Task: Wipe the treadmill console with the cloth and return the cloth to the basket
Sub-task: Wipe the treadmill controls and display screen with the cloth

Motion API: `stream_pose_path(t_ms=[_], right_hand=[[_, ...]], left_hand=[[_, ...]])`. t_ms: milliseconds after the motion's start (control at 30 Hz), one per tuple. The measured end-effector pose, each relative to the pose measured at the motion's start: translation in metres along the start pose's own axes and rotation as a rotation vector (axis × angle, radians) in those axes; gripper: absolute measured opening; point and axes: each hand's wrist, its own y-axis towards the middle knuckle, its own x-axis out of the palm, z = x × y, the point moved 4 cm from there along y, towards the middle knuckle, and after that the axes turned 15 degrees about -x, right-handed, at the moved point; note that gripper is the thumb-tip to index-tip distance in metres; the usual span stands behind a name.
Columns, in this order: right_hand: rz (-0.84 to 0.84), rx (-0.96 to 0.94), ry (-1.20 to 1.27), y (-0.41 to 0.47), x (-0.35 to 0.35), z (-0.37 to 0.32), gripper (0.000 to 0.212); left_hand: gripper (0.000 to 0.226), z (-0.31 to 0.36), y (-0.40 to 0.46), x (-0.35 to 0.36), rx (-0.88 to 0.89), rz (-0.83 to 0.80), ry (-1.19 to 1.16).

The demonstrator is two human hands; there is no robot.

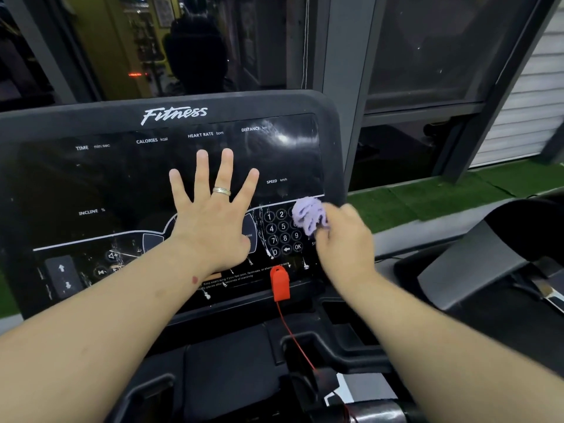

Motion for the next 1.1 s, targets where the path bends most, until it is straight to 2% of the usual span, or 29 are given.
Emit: stream_pose_path(t_ms=[100,200,300,400,500,600,667,767,800,867,933,967,1100], right_hand=[[-0.104,-0.012,0.092,-0.044,0.019,-0.024,0.019],[-0.183,-0.027,0.079,-0.038,0.019,-0.009,0.013],[-0.096,0.092,0.059,-0.030,0.008,0.015,0.013],[-0.040,0.132,0.063,-0.036,0.016,-0.008,0.016],[-0.125,-0.035,0.086,-0.035,0.023,-0.025,0.021],[-0.192,-0.194,-0.003,-0.028,0.012,0.000,0.030],[-0.163,-0.105,-0.021,-0.031,0.006,0.015,0.028],[-0.101,0.011,-0.005,-0.033,0.014,-0.005,0.019],[-0.100,-0.024,0.020,-0.031,0.019,-0.018,0.020],[-0.151,-0.230,0.063,-0.024,0.024,-0.046,0.021],[-0.191,-0.443,0.013,-0.006,0.020,-0.058,0.018],[-0.184,-0.471,-0.019,0.009,0.011,-0.059,0.014],[-0.055,-0.228,-0.077,0.076,-0.012,-0.048,0.024]], left_hand=[[0.112,0.000,0.000,0.000,0.003,0.004,-0.004],[0.112,-0.002,-0.001,-0.001,0.007,-0.004,-0.019],[0.112,-0.002,-0.001,-0.001,0.011,-0.005,-0.033],[0.112,-0.003,-0.001,-0.001,0.009,-0.001,-0.026],[0.111,-0.002,-0.001,-0.001,0.016,-0.001,-0.026],[0.111,-0.003,-0.001,-0.002,0.020,-0.004,-0.037],[0.111,-0.004,-0.001,-0.002,0.020,-0.006,-0.044],[0.111,-0.006,-0.001,-0.002,0.016,0.000,-0.040],[0.111,-0.005,-0.001,-0.002,0.017,0.000,-0.040],[0.109,-0.005,-0.001,-0.002,0.014,0.006,-0.051],[0.107,-0.008,0.000,-0.001,0.014,0.022,-0.066],[0.107,-0.011,0.000,-0.002,0.016,0.032,-0.071],[0.100,-0.025,0.001,-0.013,0.019,0.113,-0.109]])
